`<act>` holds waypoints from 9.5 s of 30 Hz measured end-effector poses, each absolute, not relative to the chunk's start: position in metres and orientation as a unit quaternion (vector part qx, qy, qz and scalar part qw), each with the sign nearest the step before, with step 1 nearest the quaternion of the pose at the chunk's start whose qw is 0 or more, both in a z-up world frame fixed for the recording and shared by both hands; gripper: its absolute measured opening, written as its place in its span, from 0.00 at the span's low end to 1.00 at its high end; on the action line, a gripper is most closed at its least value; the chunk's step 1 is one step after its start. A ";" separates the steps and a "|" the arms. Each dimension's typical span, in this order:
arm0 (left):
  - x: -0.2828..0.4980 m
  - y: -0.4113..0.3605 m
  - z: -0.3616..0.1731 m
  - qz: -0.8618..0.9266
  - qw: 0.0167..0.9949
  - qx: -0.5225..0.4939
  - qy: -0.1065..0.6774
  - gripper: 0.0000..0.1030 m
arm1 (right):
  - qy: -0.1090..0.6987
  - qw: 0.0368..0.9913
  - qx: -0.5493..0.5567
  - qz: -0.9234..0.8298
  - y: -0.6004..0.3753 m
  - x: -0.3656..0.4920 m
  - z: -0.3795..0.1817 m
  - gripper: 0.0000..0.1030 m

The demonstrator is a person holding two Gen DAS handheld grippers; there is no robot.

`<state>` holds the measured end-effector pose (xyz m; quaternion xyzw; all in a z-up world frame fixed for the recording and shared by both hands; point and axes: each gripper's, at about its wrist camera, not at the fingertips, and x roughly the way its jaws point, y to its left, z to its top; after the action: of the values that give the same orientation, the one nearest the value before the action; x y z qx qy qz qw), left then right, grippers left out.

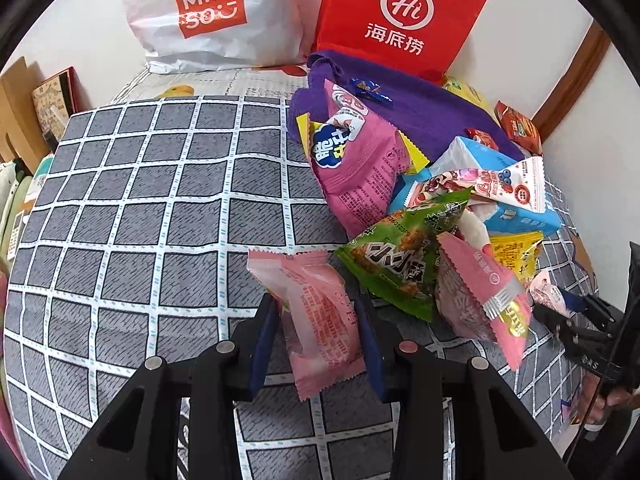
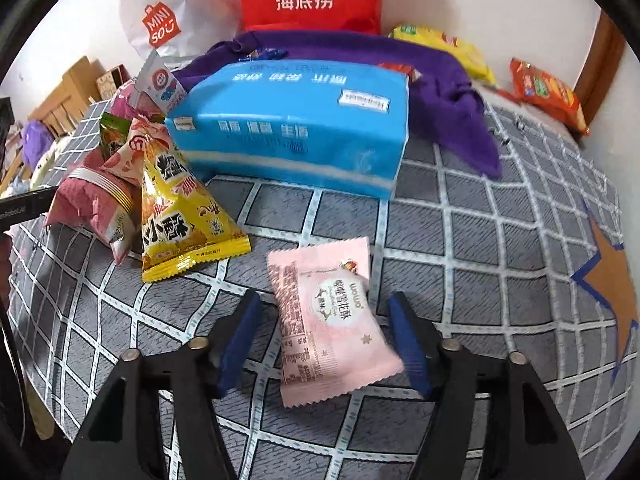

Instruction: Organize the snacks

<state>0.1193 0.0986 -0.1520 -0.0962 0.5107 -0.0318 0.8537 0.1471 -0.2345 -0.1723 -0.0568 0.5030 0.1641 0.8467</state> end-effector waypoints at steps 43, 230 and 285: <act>0.211 0.004 0.013 -0.150 0.902 -0.030 0.403 0.36 | 0.363 0.925 0.044 0.103 -0.266 0.231 -0.024 0.37; 0.164 0.056 -0.043 -0.091 0.885 -0.043 0.455 0.61 | 0.416 0.906 0.032 0.066 -0.247 0.172 -0.054 0.72; 0.215 0.067 -0.118 -0.031 0.868 -0.013 0.495 0.63 | 0.464 0.878 0.012 0.114 -0.239 0.162 -0.159 0.41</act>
<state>0.2154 0.0668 -0.1184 -0.0135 0.4953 -0.0309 0.8681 0.1622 -0.2391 -0.1595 0.0120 0.4641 0.1136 0.8784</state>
